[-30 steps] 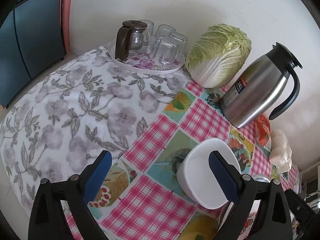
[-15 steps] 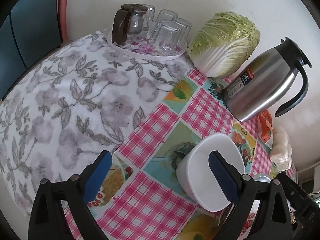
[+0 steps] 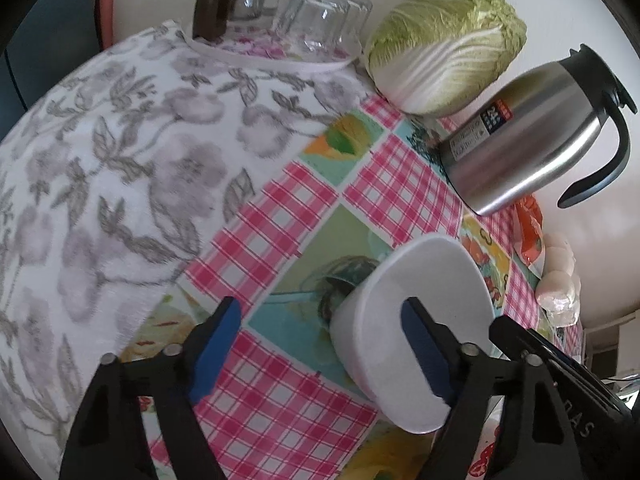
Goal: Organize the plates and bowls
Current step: 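Close both grippers on the white square bowl rim, then lift the white square bowl with both grippers and carry it over the pan, then lower the white square bowl into the red-rimmed bowl with both grippers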
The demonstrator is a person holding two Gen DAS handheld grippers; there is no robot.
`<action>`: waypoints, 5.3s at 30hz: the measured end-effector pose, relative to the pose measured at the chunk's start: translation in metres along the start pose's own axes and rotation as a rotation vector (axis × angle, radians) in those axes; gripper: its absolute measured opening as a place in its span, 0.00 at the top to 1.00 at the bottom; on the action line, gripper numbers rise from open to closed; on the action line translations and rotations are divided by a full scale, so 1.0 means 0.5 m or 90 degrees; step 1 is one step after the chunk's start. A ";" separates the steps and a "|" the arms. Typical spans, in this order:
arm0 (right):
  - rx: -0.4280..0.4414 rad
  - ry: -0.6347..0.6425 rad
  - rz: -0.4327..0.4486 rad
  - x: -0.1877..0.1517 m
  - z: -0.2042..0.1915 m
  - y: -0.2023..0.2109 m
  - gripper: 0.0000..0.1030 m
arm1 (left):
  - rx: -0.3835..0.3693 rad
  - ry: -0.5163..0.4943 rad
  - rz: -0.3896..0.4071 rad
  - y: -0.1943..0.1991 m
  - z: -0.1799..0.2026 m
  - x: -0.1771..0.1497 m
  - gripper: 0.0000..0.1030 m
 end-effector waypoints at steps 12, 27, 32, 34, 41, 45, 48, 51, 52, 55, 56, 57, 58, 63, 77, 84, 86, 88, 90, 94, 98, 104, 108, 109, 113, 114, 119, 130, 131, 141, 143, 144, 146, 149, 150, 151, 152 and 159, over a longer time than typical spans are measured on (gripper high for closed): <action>0.024 -0.006 -0.014 -0.001 -0.001 -0.045 0.75 | -0.036 0.019 -0.042 -0.045 0.022 -0.025 0.60; 0.062 -0.005 -0.027 -0.022 -0.028 -0.062 0.85 | -0.111 0.069 -0.042 -0.032 0.010 -0.023 0.77; 0.080 -0.016 -0.016 -0.023 -0.034 -0.043 0.85 | -0.111 0.056 -0.025 0.006 0.005 -0.018 0.77; 0.088 -0.017 -0.006 -0.021 -0.037 -0.026 0.85 | -0.109 0.047 -0.012 0.025 0.011 -0.015 0.77; 0.112 -0.016 0.030 -0.014 -0.041 0.057 0.85 | -0.097 0.007 0.030 0.087 0.043 -0.010 0.77; 0.110 -0.006 0.050 -0.015 -0.037 0.101 0.85 | -0.104 -0.010 0.048 0.119 0.066 -0.011 0.77; 0.114 -0.010 0.064 -0.017 -0.029 0.125 0.85 | -0.105 -0.026 0.062 0.143 0.082 -0.013 0.77; 0.120 -0.010 0.077 -0.024 -0.020 0.151 0.85 | -0.106 -0.039 0.073 0.164 0.095 -0.017 0.77; 0.121 -0.011 0.081 -0.026 -0.017 0.158 0.85 | -0.105 -0.043 0.076 0.169 0.098 -0.018 0.77; 0.128 -0.018 0.089 -0.040 -0.007 0.172 0.85 | -0.097 -0.063 0.079 0.177 0.110 -0.029 0.77; 0.129 -0.021 0.090 -0.045 -0.003 0.175 0.85 | -0.096 -0.068 0.077 0.177 0.114 -0.034 0.77; 0.130 -0.024 0.090 -0.050 0.001 0.177 0.85 | -0.096 -0.071 0.074 0.176 0.116 -0.038 0.77; 0.131 -0.029 0.091 -0.055 0.007 0.179 0.85 | -0.097 -0.074 0.073 0.178 0.120 -0.042 0.77; 0.149 -0.057 0.101 -0.080 0.032 0.194 0.85 | -0.102 -0.089 0.077 0.195 0.137 -0.061 0.77; 0.189 -0.132 0.140 -0.139 0.098 0.239 0.85 | -0.099 -0.151 0.104 0.238 0.200 -0.100 0.78; 0.214 -0.144 0.195 -0.144 0.114 0.296 0.85 | -0.104 -0.174 0.126 0.274 0.225 -0.115 0.78; 0.218 -0.148 0.208 -0.148 0.120 0.312 0.85 | -0.104 -0.183 0.133 0.283 0.234 -0.121 0.78; 0.222 -0.153 0.218 -0.154 0.129 0.325 0.85 | -0.106 -0.193 0.138 0.294 0.245 -0.129 0.78; 0.224 -0.161 0.228 -0.160 0.139 0.338 0.85 | -0.108 -0.200 0.141 0.302 0.254 -0.138 0.78; 0.227 -0.173 0.243 -0.170 0.161 0.360 0.83 | -0.111 -0.215 0.149 0.317 0.274 -0.157 0.78; 0.229 -0.184 0.254 -0.180 0.183 0.375 0.83 | -0.115 -0.219 0.154 0.327 0.289 -0.169 0.78; 0.243 -0.211 0.257 -0.197 0.213 0.388 0.83 | -0.132 -0.224 0.148 0.333 0.312 -0.194 0.78; 0.241 -0.221 0.256 -0.209 0.238 0.396 0.82 | -0.136 -0.231 0.144 0.334 0.331 -0.210 0.78; 0.239 -0.223 0.254 -0.211 0.242 0.396 0.82 | -0.136 -0.233 0.143 0.333 0.336 -0.213 0.78; 0.232 -0.231 0.245 -0.223 0.260 0.393 0.82 | -0.135 -0.238 0.140 0.332 0.350 -0.227 0.78; 0.231 -0.235 0.243 -0.225 0.266 0.392 0.82 | -0.135 -0.238 0.139 0.332 0.352 -0.230 0.78; 0.228 -0.247 0.237 -0.232 0.281 0.388 0.82 | -0.126 -0.243 0.126 0.320 0.358 -0.241 0.78; 0.227 -0.253 0.206 -0.235 0.277 0.357 0.82 | -0.112 -0.234 0.097 0.290 0.347 -0.240 0.78; 0.226 -0.253 0.204 -0.235 0.276 0.355 0.82 | -0.110 -0.234 0.096 0.289 0.345 -0.239 0.78; 0.226 -0.260 0.180 -0.234 0.264 0.326 0.82 | -0.097 -0.230 0.074 0.261 0.330 -0.232 0.77; 0.228 -0.263 0.176 -0.235 0.262 0.321 0.82 | -0.095 -0.229 0.070 0.255 0.326 -0.232 0.77; 0.229 -0.264 0.174 -0.235 0.261 0.317 0.82 | -0.094 -0.229 0.068 0.253 0.325 -0.232 0.77; 0.229 -0.265 0.170 -0.235 0.260 0.313 0.82 | -0.091 -0.228 0.063 0.247 0.323 -0.232 0.77; 0.228 -0.266 0.165 -0.235 0.259 0.307 0.82 | -0.089 -0.229 0.056 0.239 0.321 -0.233 0.77; 0.228 -0.266 0.164 -0.235 0.259 0.306 0.82 | -0.088 -0.229 0.053 0.236 0.320 -0.234 0.77; 0.227 -0.267 0.163 -0.235 0.259 0.304 0.82 | -0.087 -0.230 0.051 0.233 0.319 -0.235 0.77; 0.227 -0.268 0.162 -0.236 0.259 0.302 0.82 | -0.087 -0.231 0.049 0.231 0.319 -0.236 0.77; 0.224 -0.276 0.151 -0.238 0.265 0.285 0.82 | -0.081 -0.233 0.039 0.216 0.316 -0.237 0.77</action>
Point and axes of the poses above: each gripper's, at about its wrist camera, not at the fingertips, and y roughly against the way its jaws point, z to its right, x to its top, the point moved 10 cm from there along -y, roughly the way its jaws point, and after that the axes turned 9 degrees about x, right-handed, at the moved point
